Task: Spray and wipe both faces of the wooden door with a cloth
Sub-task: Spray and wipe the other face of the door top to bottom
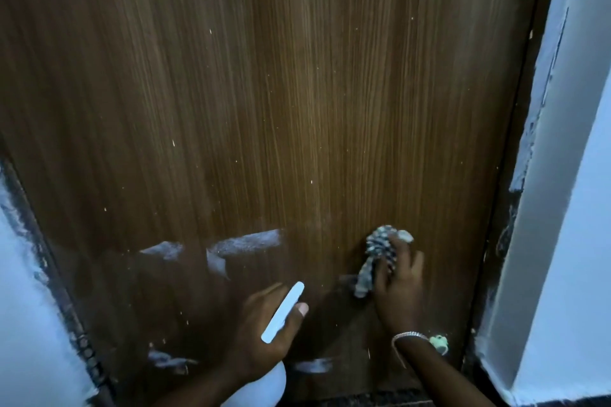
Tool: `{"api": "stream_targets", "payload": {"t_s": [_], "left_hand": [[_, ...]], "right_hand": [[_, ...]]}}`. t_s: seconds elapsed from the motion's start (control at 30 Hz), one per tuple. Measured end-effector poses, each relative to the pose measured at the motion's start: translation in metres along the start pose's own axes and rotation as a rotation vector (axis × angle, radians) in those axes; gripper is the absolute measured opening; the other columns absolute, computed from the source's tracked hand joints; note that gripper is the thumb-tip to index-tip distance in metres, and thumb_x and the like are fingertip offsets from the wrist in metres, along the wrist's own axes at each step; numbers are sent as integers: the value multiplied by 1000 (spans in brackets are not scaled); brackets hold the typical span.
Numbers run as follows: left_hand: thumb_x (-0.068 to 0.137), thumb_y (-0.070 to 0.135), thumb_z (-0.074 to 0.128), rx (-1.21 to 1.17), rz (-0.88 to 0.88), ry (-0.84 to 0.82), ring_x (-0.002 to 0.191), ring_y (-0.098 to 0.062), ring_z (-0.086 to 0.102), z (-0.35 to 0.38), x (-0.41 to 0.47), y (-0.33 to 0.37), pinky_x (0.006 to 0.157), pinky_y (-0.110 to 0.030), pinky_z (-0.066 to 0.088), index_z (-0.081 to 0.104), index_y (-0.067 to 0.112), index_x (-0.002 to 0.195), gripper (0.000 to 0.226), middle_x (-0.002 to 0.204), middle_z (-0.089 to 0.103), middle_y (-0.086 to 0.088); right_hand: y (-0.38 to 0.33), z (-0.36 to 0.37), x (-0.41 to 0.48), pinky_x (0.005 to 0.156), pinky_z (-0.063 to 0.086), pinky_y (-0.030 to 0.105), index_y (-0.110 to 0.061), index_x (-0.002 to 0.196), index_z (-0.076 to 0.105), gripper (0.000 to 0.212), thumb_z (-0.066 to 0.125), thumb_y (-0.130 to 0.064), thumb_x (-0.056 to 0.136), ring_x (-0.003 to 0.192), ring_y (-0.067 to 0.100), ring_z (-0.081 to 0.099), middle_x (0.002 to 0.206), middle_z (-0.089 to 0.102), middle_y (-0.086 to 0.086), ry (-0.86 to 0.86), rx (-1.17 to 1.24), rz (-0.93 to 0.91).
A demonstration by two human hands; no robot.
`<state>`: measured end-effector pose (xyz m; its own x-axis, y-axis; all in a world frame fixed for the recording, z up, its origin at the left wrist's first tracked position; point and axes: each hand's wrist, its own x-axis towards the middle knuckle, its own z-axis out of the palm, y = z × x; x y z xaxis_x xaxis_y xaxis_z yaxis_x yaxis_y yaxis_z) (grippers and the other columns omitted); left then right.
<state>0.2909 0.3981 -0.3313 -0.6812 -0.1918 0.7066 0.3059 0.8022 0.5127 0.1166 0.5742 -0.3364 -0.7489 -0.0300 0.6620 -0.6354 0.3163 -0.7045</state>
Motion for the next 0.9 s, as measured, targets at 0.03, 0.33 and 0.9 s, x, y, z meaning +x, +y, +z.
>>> {"api": "stream_targets", "payload": {"t_s": [0.03, 0.33, 0.9], "left_hand": [[94, 47, 72, -6, -25, 9, 78, 10, 65, -2, -4, -7, 69, -3, 47, 63, 38, 91, 13, 80, 60, 35], [94, 45, 61, -94, -83, 144, 79, -10, 67, -50, 9, -24, 73, -12, 52, 62, 17, 96, 29, 88, 68, -12], [93, 21, 71, 82, -79, 294, 93, -8, 75, -132, 0, -52, 82, -20, 61, 74, 19, 106, 14, 95, 77, 3]], "right_hand": [[-4, -4, 8, 68, 34, 9, -27, 143, 46, 47, 57, -17, 98, 98, 17, 55, 131, 41, 6, 76, 18, 91], [-34, 62, -16, 76, 51, 30, -36, 152, 38, 57, 53, -37, 97, 102, 19, 50, 124, 47, 7, -342, -415, -738], [-45, 86, -61, 74, 54, 33, -31, 151, 30, 63, 58, -31, 95, 110, 27, 53, 135, 38, 9, -624, -552, -769]]}}
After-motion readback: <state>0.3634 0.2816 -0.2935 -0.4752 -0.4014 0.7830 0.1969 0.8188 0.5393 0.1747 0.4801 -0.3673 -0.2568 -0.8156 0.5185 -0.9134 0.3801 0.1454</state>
